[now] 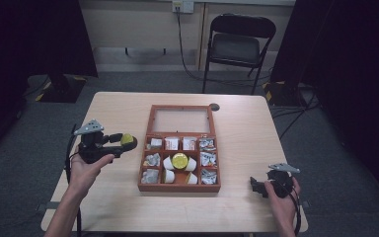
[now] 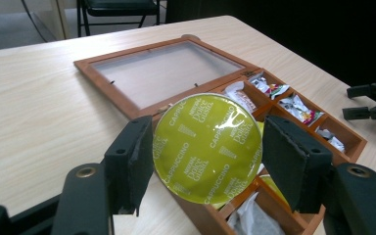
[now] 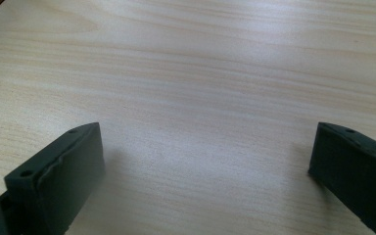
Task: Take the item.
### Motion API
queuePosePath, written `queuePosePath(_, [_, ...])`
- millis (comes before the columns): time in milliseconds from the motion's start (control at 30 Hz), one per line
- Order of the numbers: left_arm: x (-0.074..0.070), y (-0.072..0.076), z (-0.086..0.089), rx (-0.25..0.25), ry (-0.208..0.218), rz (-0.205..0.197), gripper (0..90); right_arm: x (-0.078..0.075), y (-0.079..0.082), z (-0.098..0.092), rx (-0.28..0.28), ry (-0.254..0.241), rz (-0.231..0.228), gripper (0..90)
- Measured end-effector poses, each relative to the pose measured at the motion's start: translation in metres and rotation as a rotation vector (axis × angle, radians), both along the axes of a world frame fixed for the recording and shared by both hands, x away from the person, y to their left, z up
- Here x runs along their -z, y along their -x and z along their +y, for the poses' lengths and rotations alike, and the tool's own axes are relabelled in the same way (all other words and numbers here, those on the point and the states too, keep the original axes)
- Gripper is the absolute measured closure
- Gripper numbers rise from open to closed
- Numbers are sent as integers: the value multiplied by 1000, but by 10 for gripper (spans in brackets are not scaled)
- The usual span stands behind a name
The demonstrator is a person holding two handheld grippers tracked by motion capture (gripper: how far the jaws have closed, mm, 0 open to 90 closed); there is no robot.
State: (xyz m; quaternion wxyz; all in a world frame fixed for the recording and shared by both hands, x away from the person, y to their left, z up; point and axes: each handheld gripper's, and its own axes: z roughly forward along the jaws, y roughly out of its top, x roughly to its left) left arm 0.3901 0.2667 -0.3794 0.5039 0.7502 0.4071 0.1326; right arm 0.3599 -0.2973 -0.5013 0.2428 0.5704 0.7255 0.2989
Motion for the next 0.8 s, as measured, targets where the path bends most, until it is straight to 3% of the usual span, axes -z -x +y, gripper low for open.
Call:
queuePosePath(233, [4, 0, 12, -23, -6, 1, 375, 0, 0, 0, 1, 0, 1, 0])
queuePosePath(533, [21, -8, 28, -89, -15, 36, 375, 0, 0, 0, 0, 0, 1, 0])
queuePosePath(733, [35, -16, 30, -125, -48, 62, 375, 0, 0, 0, 1, 0, 1, 0])
queuePosePath(800, [38, -16, 29, -139, -91, 54, 375, 0, 0, 0, 1, 0, 1, 0])
